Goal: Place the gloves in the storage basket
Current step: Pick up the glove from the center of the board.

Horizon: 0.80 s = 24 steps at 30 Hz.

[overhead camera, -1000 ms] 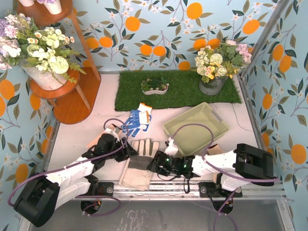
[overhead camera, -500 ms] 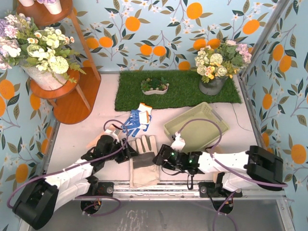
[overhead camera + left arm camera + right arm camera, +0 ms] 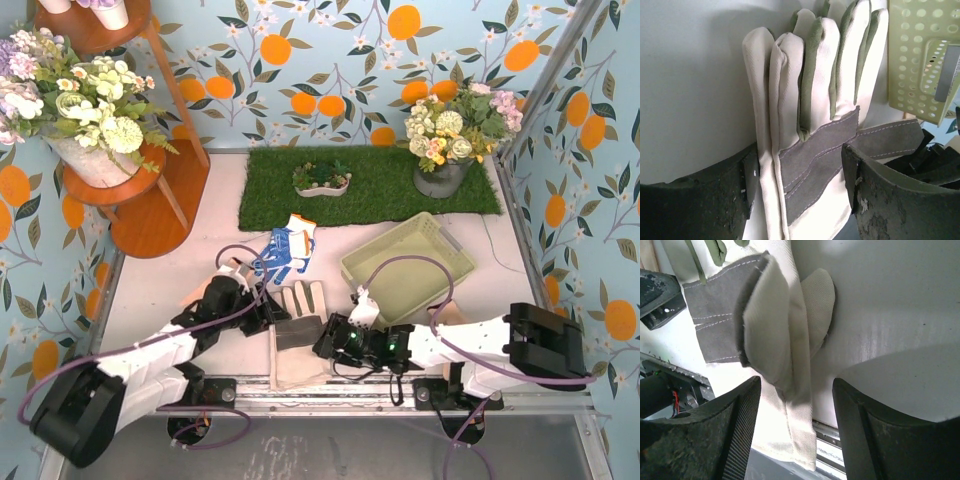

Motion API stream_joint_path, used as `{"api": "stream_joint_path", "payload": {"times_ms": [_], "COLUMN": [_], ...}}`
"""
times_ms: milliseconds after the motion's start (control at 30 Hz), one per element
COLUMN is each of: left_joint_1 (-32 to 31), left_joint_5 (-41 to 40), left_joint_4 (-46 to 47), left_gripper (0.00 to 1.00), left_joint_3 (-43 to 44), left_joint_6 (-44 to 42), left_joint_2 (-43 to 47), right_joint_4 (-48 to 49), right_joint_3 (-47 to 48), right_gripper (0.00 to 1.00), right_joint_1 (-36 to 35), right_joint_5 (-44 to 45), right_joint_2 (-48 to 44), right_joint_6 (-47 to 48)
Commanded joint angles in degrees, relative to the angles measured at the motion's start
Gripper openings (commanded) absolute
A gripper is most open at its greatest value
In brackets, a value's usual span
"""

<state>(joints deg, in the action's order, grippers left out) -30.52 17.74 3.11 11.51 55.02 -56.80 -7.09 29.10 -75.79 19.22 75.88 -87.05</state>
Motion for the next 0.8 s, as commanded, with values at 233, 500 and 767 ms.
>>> {"api": "stream_joint_path", "payload": {"times_ms": [233,500,767], "left_joint_1": [0.11,0.11,0.11], "left_joint_5": [3.22,5.5,5.31], "left_joint_4": [15.93,21.6,21.19], "left_gripper": [0.6,0.55,0.35], "left_joint_3": [-4.47,-4.62,-5.73], "left_joint_6": [3.26,4.08,4.99], "left_joint_2": [-11.18,-13.57,-9.31], "right_joint_4": [10.02,14.42,16.02], "right_joint_3": [-2.94,-2.66,-3.0], "right_gripper": [0.55,0.52,0.36], "right_joint_1": [3.01,2.75,2.71], "right_joint_5": [-0.54,-2.02,-1.6], "right_joint_2": [3.76,7.91,7.5], "right_joint_6": [-2.3,-3.23,-2.59]}}
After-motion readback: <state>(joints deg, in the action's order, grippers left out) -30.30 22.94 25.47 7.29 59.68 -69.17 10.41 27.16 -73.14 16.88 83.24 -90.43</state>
